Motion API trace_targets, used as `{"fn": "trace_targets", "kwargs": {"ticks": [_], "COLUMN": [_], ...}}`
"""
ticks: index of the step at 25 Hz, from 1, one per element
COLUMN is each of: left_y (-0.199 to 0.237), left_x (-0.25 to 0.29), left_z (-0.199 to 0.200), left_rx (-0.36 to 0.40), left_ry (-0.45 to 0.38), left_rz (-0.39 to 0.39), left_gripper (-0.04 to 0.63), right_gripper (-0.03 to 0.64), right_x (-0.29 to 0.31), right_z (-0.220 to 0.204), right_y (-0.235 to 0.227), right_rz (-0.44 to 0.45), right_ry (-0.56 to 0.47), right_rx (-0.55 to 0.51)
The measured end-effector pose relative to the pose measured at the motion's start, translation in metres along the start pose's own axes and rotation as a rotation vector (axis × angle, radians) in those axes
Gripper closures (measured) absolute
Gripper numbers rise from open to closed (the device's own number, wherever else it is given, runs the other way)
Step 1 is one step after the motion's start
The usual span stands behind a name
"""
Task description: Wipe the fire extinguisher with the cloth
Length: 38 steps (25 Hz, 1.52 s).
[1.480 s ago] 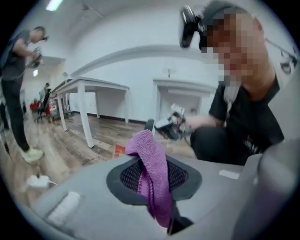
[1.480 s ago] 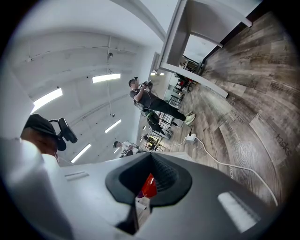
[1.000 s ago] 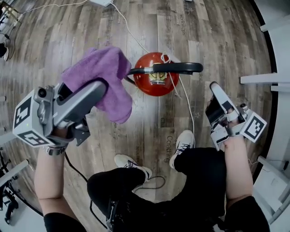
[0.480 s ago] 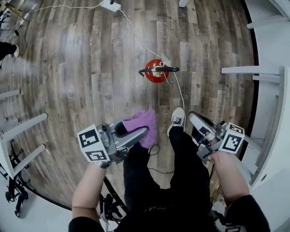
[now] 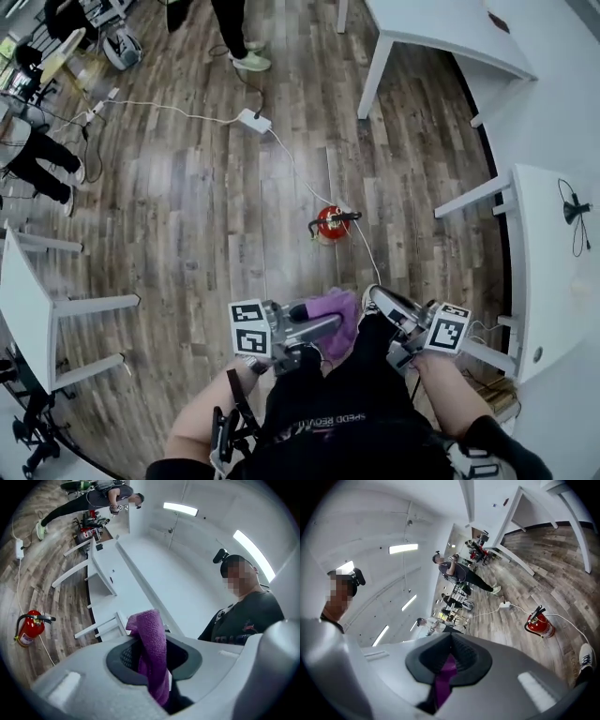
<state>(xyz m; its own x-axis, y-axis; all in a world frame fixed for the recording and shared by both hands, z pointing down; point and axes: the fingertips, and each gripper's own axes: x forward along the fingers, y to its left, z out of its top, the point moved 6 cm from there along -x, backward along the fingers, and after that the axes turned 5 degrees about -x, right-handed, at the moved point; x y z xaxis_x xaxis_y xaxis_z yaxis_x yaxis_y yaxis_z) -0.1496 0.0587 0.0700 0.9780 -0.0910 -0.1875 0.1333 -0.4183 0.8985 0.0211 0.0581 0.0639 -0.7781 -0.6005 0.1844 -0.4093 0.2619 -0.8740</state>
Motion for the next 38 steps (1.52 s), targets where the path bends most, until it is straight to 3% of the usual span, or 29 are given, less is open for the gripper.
{"fn": "trace_targets", "kwargs": {"ticks": [2, 5, 12, 14, 19, 24, 31, 38], "left_y": [-0.016, -0.044, -0.085, -0.091, -0.110, -0.126, -0.158, -0.173], "left_x": [-0.009, -0.018, -0.028, -0.026, -0.012, 0.007, 0.037, 0.049], "left_z": [0.005, -0.010, -0.045, -0.047, -0.064, -0.095, -0.153, -0.204], "left_rx": [0.022, -0.039, -0.020, -0.024, -0.086, -0.092, -0.093, -0.090], "left_ry": [0.005, 0.009, 0.219, 0.191, 0.031, -0.036, -0.126, -0.229], "left_rz": [-0.021, -0.037, -0.027, -0.028, -0.074, -0.039, 0.011, 0.071], "left_gripper": [0.522, 0.522, 0.522, 0.522, 0.522, 0.522, 0.522, 0.522], "right_gripper": [0.615, 0.615, 0.615, 0.615, 0.615, 0.615, 0.615, 0.615], "right_x": [0.000, -0.022, -0.057, -0.066, -0.095, -0.138, -0.202, -0.241], "right_z": [-0.005, -0.022, -0.056, -0.057, -0.066, -0.067, -0.086, -0.105], "right_y": [0.024, 0.059, 0.095, 0.101, 0.113, 0.118, 0.119, 0.113], "right_rz": [0.008, -0.001, -0.034, -0.031, -0.007, 0.033, 0.066, 0.108], "right_ry": [-0.071, -0.131, -0.151, -0.142, -0.117, -0.075, 0.082, 0.157], "right_rx": [-0.025, -0.028, -0.091, -0.121, -0.164, -0.196, -0.262, -0.236]}}
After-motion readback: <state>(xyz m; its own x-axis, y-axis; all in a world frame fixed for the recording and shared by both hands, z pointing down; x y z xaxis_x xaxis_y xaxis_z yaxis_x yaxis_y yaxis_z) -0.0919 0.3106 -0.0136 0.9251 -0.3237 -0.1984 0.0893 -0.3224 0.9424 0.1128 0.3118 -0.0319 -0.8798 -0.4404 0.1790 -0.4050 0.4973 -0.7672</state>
